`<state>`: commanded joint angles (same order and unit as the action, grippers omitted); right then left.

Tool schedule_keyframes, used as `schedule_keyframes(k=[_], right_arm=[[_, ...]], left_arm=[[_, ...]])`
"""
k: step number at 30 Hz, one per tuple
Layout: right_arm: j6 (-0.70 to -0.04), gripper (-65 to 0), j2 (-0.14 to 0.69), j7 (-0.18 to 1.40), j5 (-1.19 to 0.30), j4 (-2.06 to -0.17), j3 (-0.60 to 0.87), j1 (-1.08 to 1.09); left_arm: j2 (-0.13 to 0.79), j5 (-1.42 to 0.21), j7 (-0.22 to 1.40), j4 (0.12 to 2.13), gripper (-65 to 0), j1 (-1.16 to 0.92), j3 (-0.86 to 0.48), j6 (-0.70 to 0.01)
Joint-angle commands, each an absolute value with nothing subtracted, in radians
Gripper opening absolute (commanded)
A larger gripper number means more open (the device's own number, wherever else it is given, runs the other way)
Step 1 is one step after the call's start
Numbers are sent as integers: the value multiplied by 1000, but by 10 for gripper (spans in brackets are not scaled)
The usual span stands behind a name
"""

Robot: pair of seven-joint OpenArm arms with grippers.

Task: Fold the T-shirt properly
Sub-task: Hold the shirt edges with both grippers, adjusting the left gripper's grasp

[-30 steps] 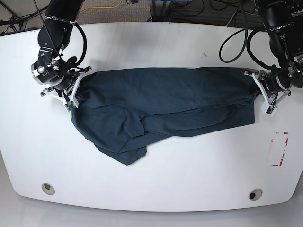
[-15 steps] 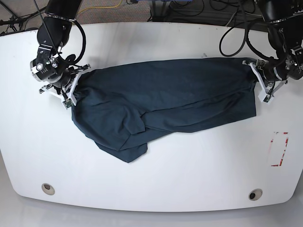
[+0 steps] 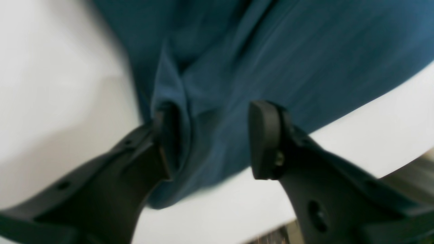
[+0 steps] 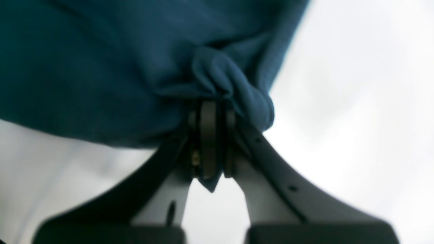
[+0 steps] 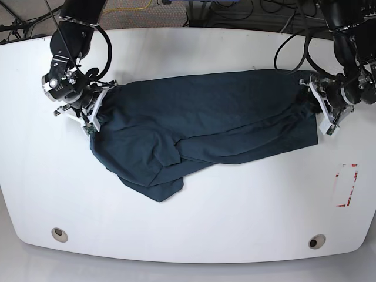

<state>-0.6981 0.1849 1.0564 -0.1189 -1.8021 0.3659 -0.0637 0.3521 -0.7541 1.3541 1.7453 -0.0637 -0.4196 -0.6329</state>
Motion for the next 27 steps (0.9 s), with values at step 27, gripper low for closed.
schedule_keyframes(k=[27], right_arm=[[-698,-650,182,1056,-120,-1802,366,-64]], left_arm=[[352,-588,1349,1701,-300,7,-470,-633]])
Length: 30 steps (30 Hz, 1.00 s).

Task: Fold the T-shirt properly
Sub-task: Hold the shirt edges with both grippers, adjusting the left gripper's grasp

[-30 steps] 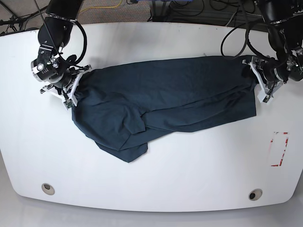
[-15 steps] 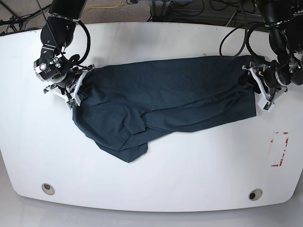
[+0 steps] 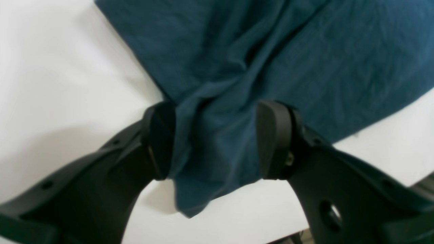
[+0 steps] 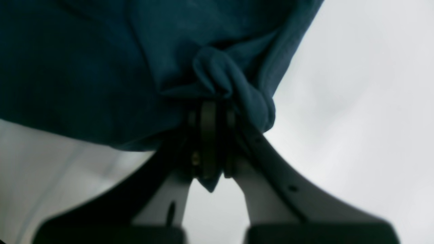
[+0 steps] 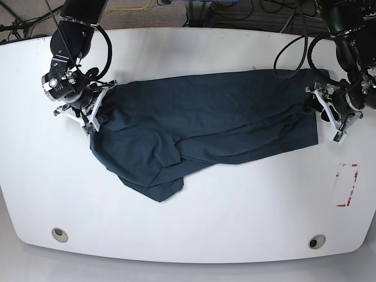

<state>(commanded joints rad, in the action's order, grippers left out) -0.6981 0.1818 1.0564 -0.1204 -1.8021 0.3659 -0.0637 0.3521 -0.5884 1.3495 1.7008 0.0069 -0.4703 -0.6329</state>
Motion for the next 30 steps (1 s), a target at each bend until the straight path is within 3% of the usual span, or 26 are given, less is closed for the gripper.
schedule_keyframes(k=[6,10,30], right_arm=[[-698,-650,182,1056,-120,-1802,366,-64],[-698,-650,182,1056,-120,-1804,366,-64],[-698,-650,145,1056,-120,-1831,366,-64]], left_arm=[[386,-535,1348,1623,-300,38,-495,-648],[392,-530,1348,1583,-300,41,-493,-698],[386,-533,1349,1483,-300,18,-490,-698]])
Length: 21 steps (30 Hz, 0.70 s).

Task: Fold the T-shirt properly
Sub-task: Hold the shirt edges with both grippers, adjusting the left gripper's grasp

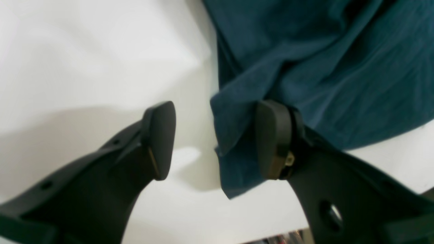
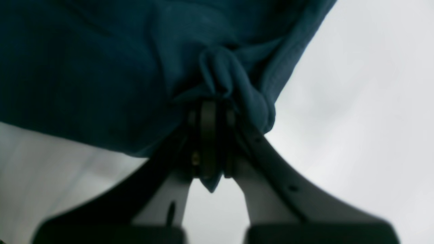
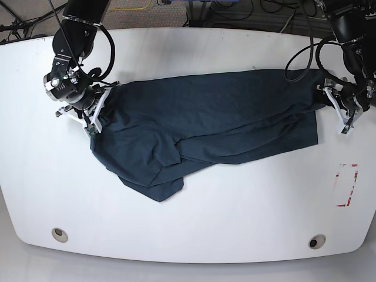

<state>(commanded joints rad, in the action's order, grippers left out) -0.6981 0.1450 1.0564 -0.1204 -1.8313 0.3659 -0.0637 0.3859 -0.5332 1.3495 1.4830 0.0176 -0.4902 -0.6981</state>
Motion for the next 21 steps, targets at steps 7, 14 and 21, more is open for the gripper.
schedule_keyframes(k=[7,14,21], right_arm=[[-698,-650,143,1056,-120,-1836,366,-64],[-698,-650,142,1058,-120,-1839,366,-65],[-698,-650,142,1058,-120,-1854,366,-70]], left_arm=[[386,-533,1349,1480,-304,13,-490,-698],[386,-529,1349,1481,-357,13,-490,-698],[386,-527,1348,1474,-593,19,-489,-698]])
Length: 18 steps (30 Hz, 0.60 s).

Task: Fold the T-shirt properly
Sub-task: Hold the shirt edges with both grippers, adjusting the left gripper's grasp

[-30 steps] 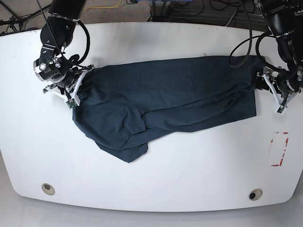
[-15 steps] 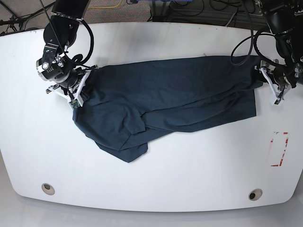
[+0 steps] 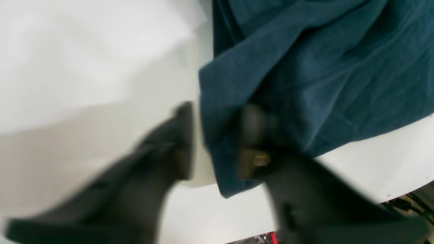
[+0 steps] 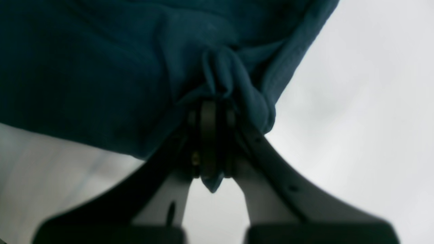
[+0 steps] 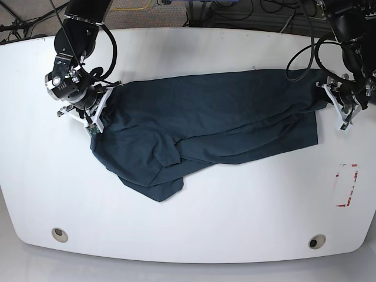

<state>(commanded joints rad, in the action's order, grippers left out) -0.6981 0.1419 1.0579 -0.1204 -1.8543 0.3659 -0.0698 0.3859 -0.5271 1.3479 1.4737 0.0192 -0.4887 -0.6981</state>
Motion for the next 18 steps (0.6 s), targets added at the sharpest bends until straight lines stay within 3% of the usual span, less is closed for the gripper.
schedule_keyframes(k=[3,18], right_arm=[[-698,-650,142,1059,-120,-1860,366,-68],[-698,-650,140,1059,-122,-1867,364,-64]], left_arm=[[384,-533,1348,1483,-625,21,-487,-698],[386,-533,1354,1776,-626,-25,-478,-698]])
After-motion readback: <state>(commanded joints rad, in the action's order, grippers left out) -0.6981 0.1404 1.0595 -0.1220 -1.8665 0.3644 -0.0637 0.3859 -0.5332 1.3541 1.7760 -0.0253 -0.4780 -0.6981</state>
